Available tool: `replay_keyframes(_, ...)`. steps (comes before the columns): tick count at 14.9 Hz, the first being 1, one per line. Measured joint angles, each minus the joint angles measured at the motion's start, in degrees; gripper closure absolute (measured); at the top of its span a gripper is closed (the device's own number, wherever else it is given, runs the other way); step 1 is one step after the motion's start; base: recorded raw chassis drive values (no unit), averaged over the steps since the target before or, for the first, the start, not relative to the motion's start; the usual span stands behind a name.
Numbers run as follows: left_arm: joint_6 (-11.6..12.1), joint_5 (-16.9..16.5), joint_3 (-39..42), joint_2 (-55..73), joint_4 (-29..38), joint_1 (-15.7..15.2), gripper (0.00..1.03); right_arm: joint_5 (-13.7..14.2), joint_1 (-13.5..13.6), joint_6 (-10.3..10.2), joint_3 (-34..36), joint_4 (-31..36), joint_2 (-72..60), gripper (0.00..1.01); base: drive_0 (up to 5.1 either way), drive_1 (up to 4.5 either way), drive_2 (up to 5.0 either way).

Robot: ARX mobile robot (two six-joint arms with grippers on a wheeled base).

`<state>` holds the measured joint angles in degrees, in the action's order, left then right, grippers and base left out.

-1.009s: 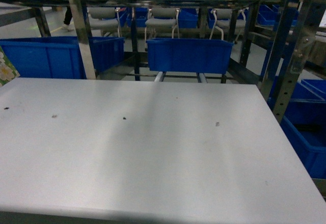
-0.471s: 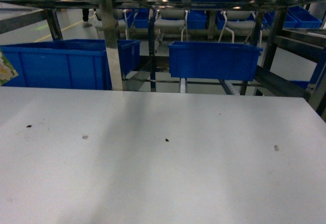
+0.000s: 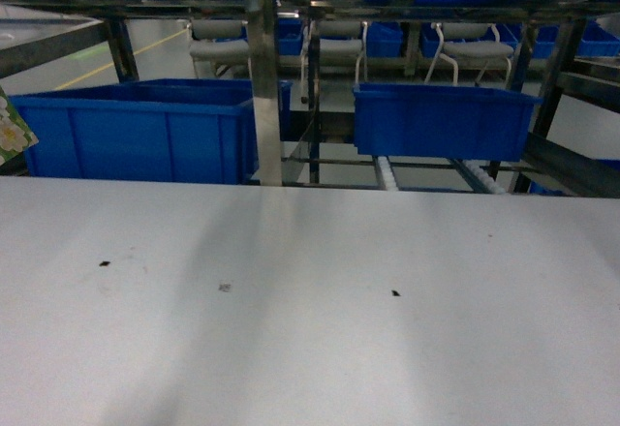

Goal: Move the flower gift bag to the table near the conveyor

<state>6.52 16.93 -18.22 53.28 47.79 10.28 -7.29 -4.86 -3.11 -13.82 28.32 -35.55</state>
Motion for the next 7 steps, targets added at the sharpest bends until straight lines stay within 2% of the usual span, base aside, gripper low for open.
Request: replay_keyframes(7, 0.0, -0.02, 0.0, 0.02, 0.15, 0.02, 1.01, 0.0, 0.0, 0.0, 0.0, 0.07, -0.07, 0.99, -4.9, 3.51, 0.9)
